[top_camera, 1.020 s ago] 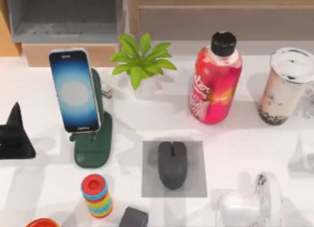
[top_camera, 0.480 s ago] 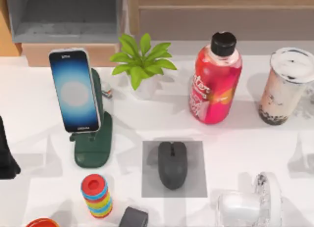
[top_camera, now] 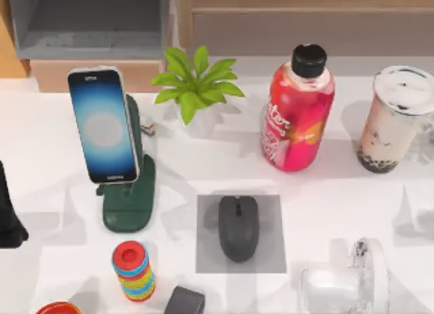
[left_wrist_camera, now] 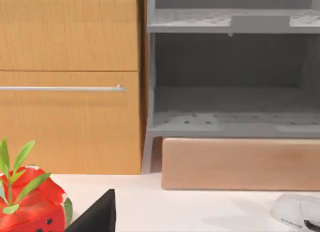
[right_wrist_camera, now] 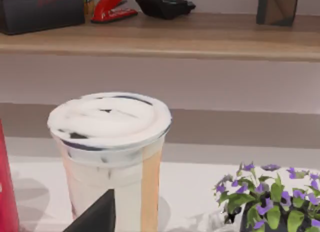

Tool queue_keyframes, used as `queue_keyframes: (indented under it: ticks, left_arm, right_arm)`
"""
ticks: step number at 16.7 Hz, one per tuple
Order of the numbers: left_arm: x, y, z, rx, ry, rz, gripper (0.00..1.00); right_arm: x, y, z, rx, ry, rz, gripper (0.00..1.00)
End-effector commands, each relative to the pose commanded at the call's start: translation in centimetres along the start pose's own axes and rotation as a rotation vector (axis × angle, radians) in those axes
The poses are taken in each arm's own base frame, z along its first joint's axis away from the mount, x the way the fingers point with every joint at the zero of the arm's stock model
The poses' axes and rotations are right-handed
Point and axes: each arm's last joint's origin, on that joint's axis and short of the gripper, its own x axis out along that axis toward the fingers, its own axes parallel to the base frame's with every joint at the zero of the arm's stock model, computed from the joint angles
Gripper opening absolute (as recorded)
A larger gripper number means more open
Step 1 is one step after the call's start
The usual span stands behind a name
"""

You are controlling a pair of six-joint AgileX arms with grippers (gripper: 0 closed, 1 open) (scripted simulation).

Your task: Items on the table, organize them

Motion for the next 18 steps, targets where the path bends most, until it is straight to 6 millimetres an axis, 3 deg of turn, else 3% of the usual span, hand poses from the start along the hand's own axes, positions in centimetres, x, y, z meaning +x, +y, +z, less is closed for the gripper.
queue_keyframes:
  ticks: [9,18]
  left_arm:
    - [0.0,0.0,0.0,0.0,0.0,0.0,1.0]
    - [0.0,0.0,0.0,0.0,0.0,0.0,1.0]
  right_arm:
    - [4.4,3.5,-0.7,-0.062,0.129,0.147,1.0]
    - [10.1,7.0,-5.2,-0.068,0.176,0.049,1.0]
